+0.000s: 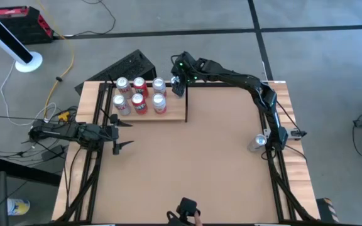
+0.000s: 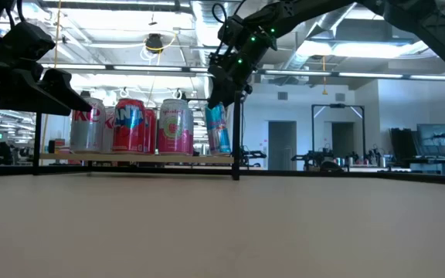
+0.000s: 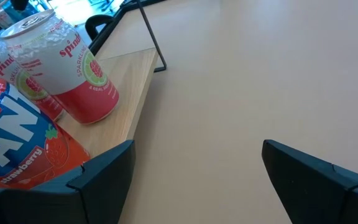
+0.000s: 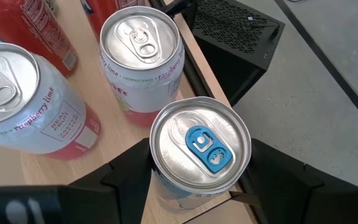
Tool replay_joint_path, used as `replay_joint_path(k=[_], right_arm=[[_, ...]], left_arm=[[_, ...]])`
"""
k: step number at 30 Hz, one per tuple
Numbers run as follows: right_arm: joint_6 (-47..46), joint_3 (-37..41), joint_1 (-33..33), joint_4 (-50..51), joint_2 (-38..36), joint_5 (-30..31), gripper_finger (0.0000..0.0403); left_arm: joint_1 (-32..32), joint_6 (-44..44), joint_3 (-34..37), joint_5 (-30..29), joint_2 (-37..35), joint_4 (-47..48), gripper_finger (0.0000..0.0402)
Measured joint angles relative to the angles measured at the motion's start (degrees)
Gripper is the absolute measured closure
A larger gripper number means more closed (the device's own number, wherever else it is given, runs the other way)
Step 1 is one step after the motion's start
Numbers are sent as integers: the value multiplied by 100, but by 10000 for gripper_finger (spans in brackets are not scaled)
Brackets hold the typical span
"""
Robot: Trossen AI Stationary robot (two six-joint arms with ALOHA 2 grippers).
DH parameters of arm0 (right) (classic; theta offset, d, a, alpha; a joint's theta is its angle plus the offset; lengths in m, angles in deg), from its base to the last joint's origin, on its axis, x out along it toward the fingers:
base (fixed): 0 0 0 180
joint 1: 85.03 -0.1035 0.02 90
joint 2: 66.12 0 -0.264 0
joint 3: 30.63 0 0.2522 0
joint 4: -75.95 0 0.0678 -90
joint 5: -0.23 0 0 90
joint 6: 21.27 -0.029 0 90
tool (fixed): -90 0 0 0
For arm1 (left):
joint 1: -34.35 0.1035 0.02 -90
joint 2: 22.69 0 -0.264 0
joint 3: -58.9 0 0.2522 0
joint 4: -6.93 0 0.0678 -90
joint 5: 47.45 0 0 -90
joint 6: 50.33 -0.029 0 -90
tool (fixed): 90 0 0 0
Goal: Place canned beverage on shelf
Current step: Put the bottom blue soda can on the shelf
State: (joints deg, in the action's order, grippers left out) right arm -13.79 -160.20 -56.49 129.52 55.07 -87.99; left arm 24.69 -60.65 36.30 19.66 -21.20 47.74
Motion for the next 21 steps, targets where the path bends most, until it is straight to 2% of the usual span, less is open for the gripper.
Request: replay_joint_path(k=[21], right_arm=[[-57, 0, 0, 4, 0, -23, 137]], left_arm=[[-2, 0, 0, 2, 0, -1, 65]])
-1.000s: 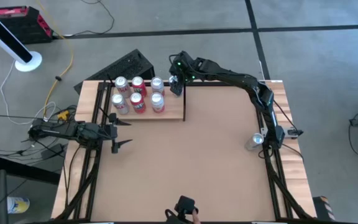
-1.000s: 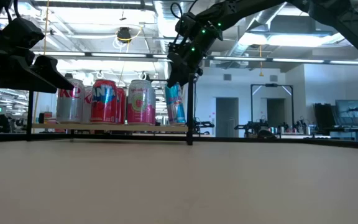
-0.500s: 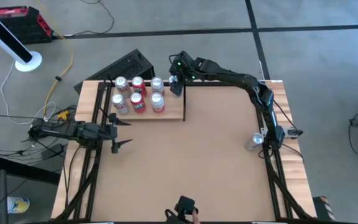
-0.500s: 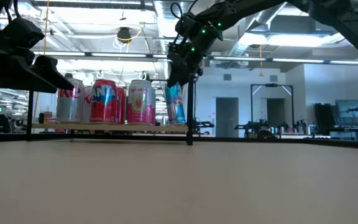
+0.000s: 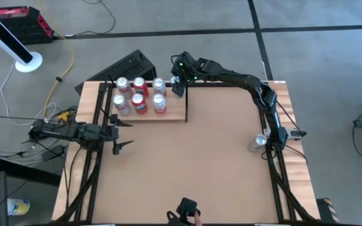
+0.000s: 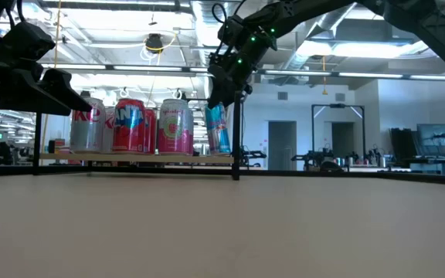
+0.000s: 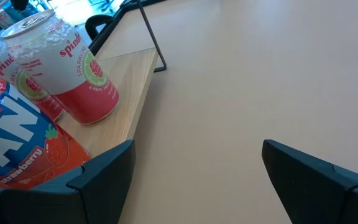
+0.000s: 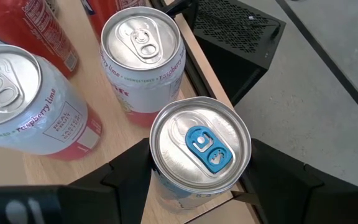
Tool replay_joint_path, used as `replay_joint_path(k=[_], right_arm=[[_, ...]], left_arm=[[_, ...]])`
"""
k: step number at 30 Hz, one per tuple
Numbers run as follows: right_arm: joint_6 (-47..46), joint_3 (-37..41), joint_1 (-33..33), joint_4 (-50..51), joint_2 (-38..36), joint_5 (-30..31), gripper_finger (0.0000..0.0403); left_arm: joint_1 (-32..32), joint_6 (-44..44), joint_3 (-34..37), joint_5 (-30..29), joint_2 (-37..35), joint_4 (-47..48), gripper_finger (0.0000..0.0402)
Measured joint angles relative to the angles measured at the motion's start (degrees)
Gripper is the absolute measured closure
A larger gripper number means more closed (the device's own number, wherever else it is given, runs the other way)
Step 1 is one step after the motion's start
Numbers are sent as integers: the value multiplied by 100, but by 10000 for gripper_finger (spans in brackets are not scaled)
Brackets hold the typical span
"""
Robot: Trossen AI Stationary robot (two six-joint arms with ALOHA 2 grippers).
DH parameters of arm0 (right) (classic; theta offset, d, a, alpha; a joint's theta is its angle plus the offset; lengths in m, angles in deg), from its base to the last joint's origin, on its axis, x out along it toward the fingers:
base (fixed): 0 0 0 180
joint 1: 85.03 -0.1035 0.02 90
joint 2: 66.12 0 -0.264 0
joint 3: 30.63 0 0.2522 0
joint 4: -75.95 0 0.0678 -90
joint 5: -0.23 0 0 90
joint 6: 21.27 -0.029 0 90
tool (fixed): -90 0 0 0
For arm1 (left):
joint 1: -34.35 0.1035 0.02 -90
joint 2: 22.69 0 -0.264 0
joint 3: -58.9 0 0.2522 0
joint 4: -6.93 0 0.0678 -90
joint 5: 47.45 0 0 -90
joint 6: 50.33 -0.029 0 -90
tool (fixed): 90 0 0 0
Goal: Place canned beverage on shelf
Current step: Put the bottom blue soda can on the shelf
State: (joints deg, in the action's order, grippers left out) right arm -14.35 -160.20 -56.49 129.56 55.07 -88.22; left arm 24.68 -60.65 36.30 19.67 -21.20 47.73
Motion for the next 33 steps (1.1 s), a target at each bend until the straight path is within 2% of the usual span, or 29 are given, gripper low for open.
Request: replay_joint_path(k=[28, 33], right_arm=[[48, 0, -4, 59, 0, -11, 137], [24, 0, -4, 55, 0, -11, 115]], left_arm=[[1, 0, 0, 0, 0, 1, 65], [0, 0, 0, -1, -2, 0, 65]])
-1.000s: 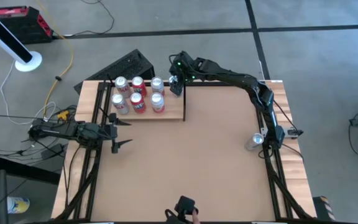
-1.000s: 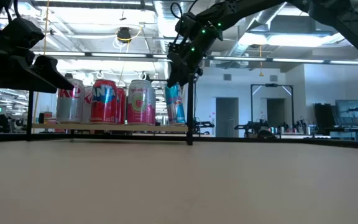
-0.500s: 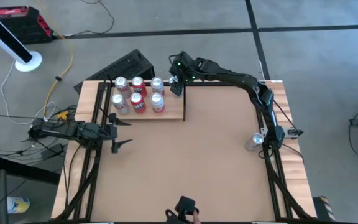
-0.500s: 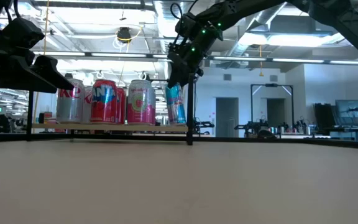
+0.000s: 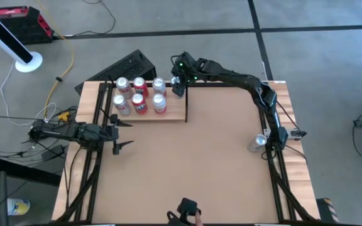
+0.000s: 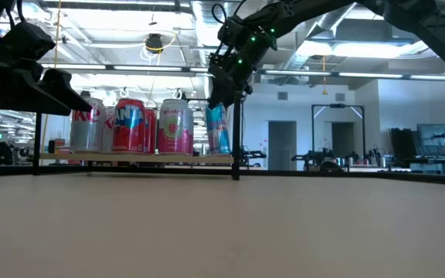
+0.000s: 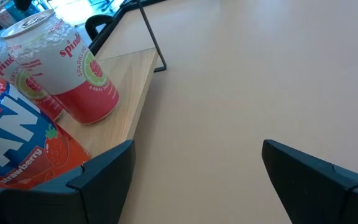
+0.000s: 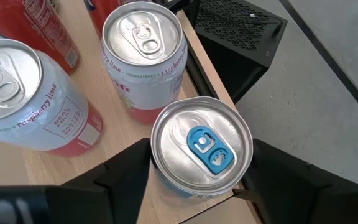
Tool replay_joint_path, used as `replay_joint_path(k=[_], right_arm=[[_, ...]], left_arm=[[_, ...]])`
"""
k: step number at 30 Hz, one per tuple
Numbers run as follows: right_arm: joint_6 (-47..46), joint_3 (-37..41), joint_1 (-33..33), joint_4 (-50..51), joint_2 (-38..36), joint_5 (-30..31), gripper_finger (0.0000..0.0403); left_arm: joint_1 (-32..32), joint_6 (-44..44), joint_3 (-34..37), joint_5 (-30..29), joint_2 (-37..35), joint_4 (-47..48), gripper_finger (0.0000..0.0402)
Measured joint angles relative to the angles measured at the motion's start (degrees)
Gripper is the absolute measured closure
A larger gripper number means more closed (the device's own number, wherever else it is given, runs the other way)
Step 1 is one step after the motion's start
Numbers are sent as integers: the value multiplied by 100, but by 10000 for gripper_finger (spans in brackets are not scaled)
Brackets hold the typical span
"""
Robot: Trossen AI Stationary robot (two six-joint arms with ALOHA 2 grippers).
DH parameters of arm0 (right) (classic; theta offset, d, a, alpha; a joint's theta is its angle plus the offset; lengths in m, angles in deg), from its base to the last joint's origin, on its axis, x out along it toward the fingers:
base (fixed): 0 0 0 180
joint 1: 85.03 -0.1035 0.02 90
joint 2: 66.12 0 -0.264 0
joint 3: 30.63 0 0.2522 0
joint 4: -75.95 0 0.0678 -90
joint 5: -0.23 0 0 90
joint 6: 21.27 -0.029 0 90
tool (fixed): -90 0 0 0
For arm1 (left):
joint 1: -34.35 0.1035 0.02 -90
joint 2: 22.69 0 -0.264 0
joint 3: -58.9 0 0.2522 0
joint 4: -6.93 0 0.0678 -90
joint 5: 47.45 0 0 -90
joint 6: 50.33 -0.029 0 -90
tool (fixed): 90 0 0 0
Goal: Place canned beverage on shelf
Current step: Put the bottom blue soda can on the shelf, then put the blue soda can on the shelf aligned with the other blue soda can
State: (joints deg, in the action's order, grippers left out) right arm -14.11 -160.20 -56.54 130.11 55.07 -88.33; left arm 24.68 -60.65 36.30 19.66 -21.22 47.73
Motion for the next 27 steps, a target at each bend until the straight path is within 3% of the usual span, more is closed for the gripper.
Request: replay_joint_path(k=[9, 23, 27], right_arm=[[-2, 0, 0, -29, -4, 1, 49], [80, 0, -48, -266, -140, 11, 47], [101, -114, -140, 91, -380, 15, 47]], left_arm=[[2, 0, 0, 1, 0, 0, 65], [0, 0, 0, -1, 0, -1, 65], [0, 0, 0, 0, 0, -1, 65]])
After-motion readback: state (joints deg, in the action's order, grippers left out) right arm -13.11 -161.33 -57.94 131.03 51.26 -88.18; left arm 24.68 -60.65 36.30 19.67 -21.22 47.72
